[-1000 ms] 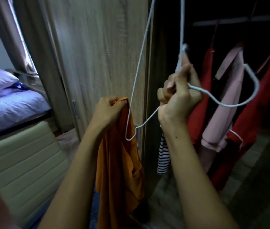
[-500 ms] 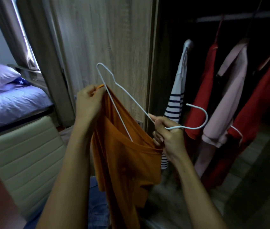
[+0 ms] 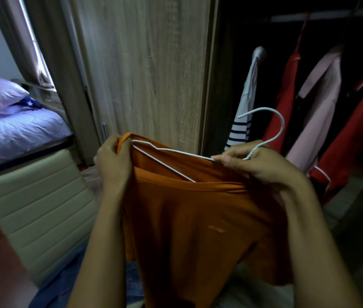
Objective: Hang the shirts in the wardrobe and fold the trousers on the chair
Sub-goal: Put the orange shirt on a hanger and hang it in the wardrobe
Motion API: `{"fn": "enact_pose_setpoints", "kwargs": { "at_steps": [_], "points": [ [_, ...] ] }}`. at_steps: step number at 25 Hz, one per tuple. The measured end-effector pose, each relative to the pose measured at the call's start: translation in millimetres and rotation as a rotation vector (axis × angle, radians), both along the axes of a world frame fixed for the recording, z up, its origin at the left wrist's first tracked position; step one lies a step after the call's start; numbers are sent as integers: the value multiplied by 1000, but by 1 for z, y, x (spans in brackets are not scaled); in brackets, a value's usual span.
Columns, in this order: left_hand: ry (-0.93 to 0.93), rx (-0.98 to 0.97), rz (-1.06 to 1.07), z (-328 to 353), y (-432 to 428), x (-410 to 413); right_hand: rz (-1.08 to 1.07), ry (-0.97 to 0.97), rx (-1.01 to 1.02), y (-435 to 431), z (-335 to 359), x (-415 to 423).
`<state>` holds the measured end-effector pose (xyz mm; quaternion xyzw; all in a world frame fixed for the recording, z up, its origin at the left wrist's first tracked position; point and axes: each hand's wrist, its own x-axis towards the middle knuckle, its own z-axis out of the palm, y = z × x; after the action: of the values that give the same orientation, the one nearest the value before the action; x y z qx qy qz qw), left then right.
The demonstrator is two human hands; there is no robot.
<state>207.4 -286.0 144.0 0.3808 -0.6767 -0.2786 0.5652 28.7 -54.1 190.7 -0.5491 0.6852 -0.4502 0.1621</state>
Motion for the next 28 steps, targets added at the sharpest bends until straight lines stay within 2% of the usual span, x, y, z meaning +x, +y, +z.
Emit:
{"fn": "enact_pose_setpoints", "kwargs": {
  "at_steps": [3, 7, 12, 16, 18, 19, 21, 23, 25, 28],
  "points": [
    [-88, -83, 23, -4, 8, -2, 32, 31, 80, -1, -1, 1],
    [-231, -256, -110, -7, 28, -11, 2, 66, 98, -15, 4, 5],
    [-169, -225, -227, -6, 57, -24, -17, 121, 136, -32, 12, 11],
    [-238, -102, -506, -15, 51, -16, -104, 32, 37, -31, 3, 8],
    [-173, -89, -434, -23, 37, -7, -162, -12, 19, -25, -1, 1],
    [-196, -120, -352, -27, 28, -4, -179, -17, 13, -23, -3, -1],
    [-419, -229, -279, -34, 15, -5, -184, -26, -12, -21, -5, 0],
    [-590, -318, -336, -38, 8, -11, -177, -25, -17, -22, -5, 1],
    [-598, -324, -389, -38, 9, -15, -157, -52, -11, -20, -6, 0],
    [-477, -346, -448, -36, 17, -19, -142, -85, -14, -18, -9, -3]
  ]
}}
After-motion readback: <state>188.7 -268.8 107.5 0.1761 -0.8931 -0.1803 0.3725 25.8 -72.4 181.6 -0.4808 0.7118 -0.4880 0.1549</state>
